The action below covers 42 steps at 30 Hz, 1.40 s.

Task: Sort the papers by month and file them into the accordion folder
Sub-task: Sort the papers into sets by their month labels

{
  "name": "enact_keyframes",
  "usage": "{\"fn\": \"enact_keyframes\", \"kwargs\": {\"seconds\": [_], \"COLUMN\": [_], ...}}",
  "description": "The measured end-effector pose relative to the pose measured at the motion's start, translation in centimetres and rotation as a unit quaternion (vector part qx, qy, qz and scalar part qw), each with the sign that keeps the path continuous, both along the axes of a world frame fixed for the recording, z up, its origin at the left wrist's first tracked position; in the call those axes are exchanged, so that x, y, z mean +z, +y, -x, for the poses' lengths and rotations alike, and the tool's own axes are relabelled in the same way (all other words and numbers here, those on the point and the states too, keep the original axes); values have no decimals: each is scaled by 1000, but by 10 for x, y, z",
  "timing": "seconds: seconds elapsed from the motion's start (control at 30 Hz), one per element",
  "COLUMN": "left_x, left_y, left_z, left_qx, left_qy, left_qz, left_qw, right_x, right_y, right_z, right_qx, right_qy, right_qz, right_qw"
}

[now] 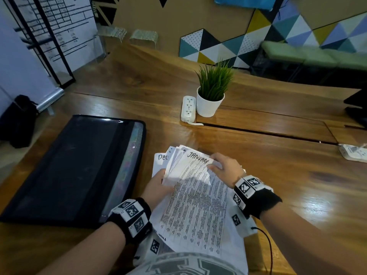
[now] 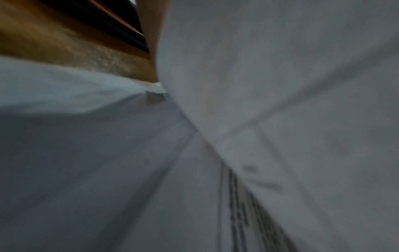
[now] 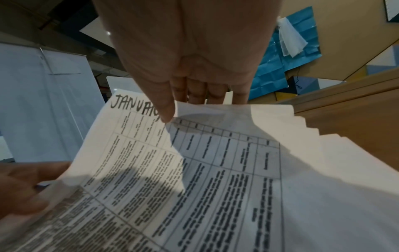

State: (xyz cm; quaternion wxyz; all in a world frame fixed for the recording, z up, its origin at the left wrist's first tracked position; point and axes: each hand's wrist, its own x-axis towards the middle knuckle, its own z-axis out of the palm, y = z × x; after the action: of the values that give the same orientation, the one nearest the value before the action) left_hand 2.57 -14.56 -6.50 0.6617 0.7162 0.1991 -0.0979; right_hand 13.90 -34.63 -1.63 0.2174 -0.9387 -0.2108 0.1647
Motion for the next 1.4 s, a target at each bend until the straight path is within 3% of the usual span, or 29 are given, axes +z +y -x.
{"fn": "enact_keyframes", "kwargs": {"seconds": [0.13, 0.23, 0.27, 0.37, 0.47, 0.7, 0.8, 0.87, 0.97, 1.07, 1.17, 1.3, 1.4], "left_x": [-1, -2, -2, -11, -18, -19, -15, -11, -3, -5, -3, 0, -6], "left_y": [0, 2, 4, 11, 12, 4, 3, 2, -3, -7, -7, 5, 17], "left_z": [-8, -15, -15, -17, -21, -19, -18, -15, -10, -8, -6, -10, -19], "left_qx": [-7, 12, 22, 61, 90, 98, 76, 50, 7, -39, -87, -43, 13], "left_qy": [-14, -23, -20, 10, 30, 6, -8, -35, -59, -62, -58, -59, -45], "left_qz": [-45, -50, -48, -68, -70, -68, -55, -41, -38, -34, -42, -56, -102], "left_qw": [999, 998, 998, 996, 993, 993, 996, 997, 997, 997, 994, 996, 994], "right_x": [3, 7, 5, -12, -33, -43, -34, -22, 4, 26, 25, 12, 4], "right_y": [-3, -16, -24, -49, -53, -34, -31, -30, -19, -1, 7, 4, 2], "right_z": [10, 12, 10, 9, 17, 12, 10, 12, 14, 14, 11, 14, 19], "right_qx": [15, -91, -146, -280, -239, -209, -218, -208, -88, 78, 157, 120, 79], "right_qy": [-18, -62, -43, 124, 227, 187, 124, 25, -94, -50, -13, -35, -32], "right_qz": [-47, -86, -67, 66, 102, 56, 70, 8, -95, -8, 12, -91, -104], "right_qw": [999, 990, 986, 950, 939, 958, 965, 978, 987, 996, 987, 988, 991]}}
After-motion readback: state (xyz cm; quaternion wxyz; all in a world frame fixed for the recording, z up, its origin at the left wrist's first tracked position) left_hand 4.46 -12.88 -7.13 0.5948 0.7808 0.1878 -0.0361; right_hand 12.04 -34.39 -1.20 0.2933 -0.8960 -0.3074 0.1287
